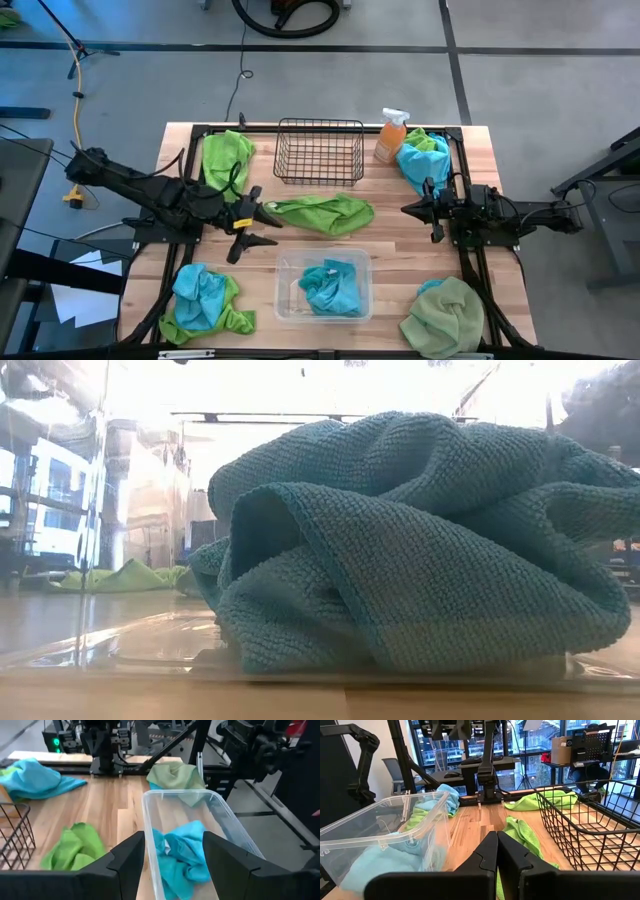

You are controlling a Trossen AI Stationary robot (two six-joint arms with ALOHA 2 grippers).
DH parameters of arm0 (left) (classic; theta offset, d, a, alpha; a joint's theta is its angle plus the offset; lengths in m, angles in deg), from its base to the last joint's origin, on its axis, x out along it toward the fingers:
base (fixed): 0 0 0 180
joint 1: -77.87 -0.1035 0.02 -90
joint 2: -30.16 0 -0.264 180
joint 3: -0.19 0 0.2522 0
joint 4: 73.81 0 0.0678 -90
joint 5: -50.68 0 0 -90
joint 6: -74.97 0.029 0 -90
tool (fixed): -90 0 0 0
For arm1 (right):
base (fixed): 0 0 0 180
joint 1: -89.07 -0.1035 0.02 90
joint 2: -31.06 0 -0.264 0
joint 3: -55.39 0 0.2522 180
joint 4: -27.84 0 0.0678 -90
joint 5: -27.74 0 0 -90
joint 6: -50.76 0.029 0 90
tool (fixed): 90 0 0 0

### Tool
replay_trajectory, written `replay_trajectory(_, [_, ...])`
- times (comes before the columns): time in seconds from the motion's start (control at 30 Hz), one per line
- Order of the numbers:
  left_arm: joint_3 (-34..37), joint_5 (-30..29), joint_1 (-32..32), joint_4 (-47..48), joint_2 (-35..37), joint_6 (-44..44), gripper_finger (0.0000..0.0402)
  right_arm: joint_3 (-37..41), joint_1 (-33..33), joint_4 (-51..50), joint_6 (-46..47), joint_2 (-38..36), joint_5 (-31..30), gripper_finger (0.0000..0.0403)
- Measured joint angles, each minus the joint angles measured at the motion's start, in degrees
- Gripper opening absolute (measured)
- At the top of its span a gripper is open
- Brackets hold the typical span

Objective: Sort microfiber towel by color & place in baskets
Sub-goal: Put the bottom left blue towel into the transparent bin

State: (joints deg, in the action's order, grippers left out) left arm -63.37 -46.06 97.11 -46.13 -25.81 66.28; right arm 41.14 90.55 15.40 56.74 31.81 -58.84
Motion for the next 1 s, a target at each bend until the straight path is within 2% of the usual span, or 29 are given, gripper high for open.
replay_trajectory(0.27, [0.3, -4.0, -0.3, -0.4, -1.5, 2.7, 0.0188, 0.0, 0.0, 0.0, 0.0, 0.0, 0.0, 0.0])
replay_trajectory(0.6, [0.4, -5.7, -1.7, 1.9, -4.2, 3.7, 0.0188, 0.0, 0.0, 0.0, 0.0, 0.0, 0.0, 0.0])
replay_trajectory(0.77, [0.4, -6.3, -1.7, 3.1, -4.2, -5.1, 0.0188, 0.0, 0.0, 0.0, 0.0, 0.0, 0.0, 0.0])
replay_trajectory(0.93, [0.4, -5.1, -1.7, 6.8, -4.1, -6.3, 0.0188, 0.0, 0.0, 0.0, 0.0, 0.0, 0.0, 0.0])
replay_trajectory(1.0, [0.4, -2.8, -1.7, 9.6, -3.7, -6.3, 0.0188, 0.0, 0.0, 0.0, 0.0, 0.0, 0.0, 0.0])
